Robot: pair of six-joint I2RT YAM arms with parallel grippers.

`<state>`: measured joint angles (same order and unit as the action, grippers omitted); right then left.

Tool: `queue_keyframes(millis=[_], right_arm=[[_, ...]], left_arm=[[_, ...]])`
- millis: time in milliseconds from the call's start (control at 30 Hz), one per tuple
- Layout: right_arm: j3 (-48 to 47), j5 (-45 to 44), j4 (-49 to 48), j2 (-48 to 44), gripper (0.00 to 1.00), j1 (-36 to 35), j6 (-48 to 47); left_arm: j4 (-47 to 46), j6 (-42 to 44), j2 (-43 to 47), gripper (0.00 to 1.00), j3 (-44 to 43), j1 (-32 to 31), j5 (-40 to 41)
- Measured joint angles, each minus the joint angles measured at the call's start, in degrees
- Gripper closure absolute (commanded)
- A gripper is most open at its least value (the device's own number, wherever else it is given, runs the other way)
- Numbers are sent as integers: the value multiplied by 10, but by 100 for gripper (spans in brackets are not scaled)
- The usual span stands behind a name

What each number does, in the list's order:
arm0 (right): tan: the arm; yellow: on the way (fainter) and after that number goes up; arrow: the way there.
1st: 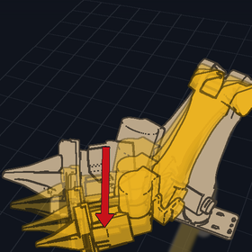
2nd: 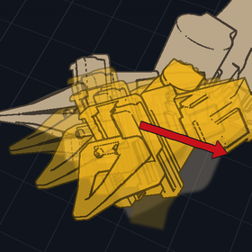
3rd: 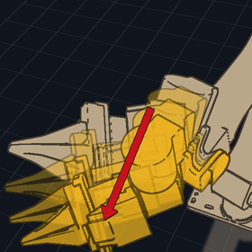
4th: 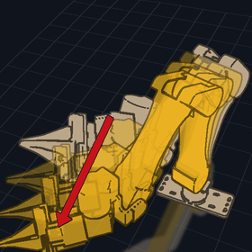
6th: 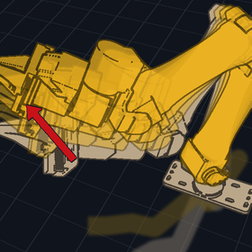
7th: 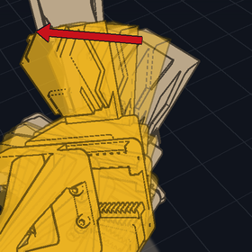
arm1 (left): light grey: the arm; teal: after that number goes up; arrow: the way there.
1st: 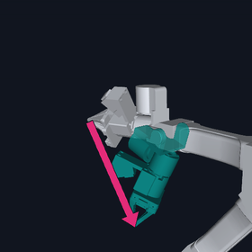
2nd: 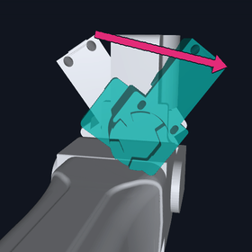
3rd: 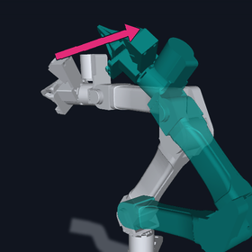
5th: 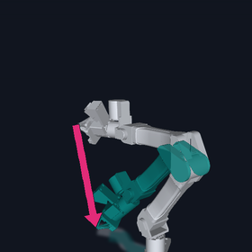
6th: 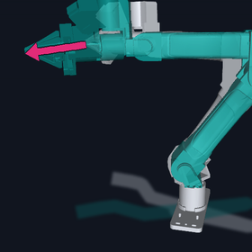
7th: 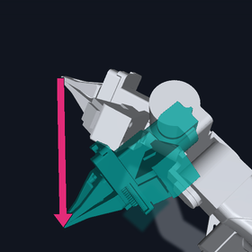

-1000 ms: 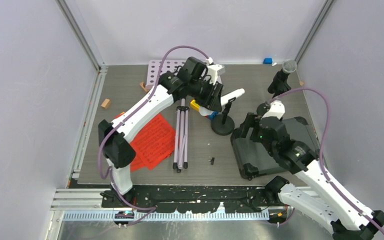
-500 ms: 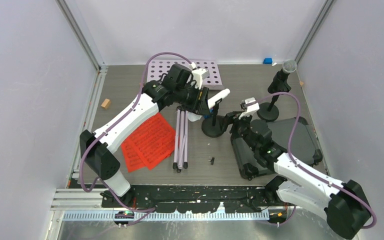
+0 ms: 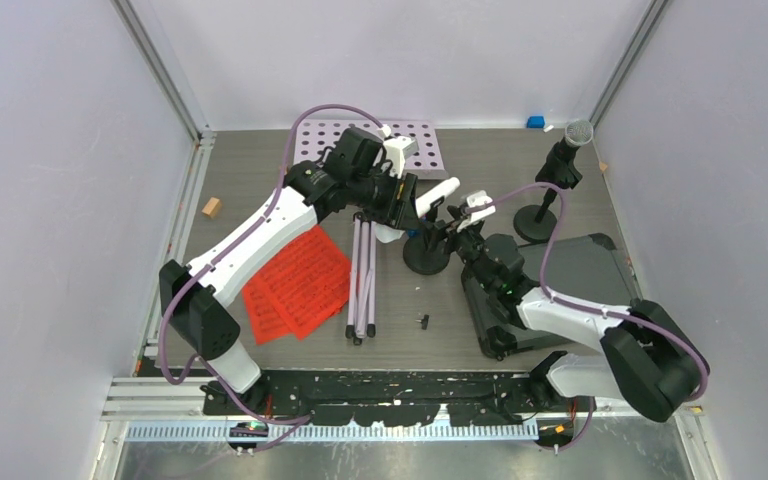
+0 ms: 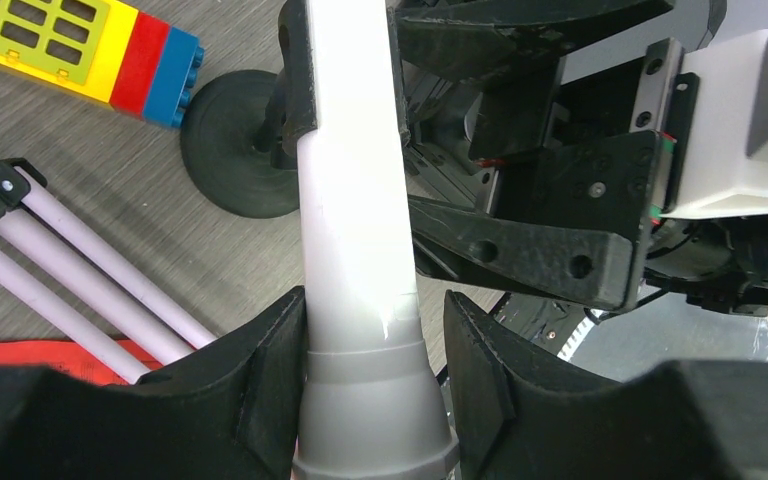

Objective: Pack up the instrument practice props

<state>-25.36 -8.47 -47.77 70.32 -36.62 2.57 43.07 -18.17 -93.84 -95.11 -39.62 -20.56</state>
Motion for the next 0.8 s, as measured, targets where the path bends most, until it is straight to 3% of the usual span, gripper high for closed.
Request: queue_keyframes(millis=[200, 333, 433, 533, 667, 733, 800], right_arm=[[0, -20, -75, 59, 27, 0, -11], [-1, -20, -110, 97, 36, 0, -23], [-4, -18, -125, 116, 55, 0, -28], [-6, -16, -137, 123, 66, 0, -32], [-9, -12, -140, 123, 96, 1, -44], [-10, -5, -140, 123, 99, 1, -44], [-13, -1, -137, 123, 100, 2, -44]], left_arm=[[0, -1, 0, 100, 0, 0, 0], [0, -3, 0, 100, 0, 0, 0], [0, -7, 0, 100, 0, 0, 0], [0, -7, 0, 100, 0, 1, 0], [-1, -7, 2, 99, 0, 4, 0], [0, -7, 4, 75, 0, 5, 0], [0, -9, 5, 61, 0, 7, -1]])
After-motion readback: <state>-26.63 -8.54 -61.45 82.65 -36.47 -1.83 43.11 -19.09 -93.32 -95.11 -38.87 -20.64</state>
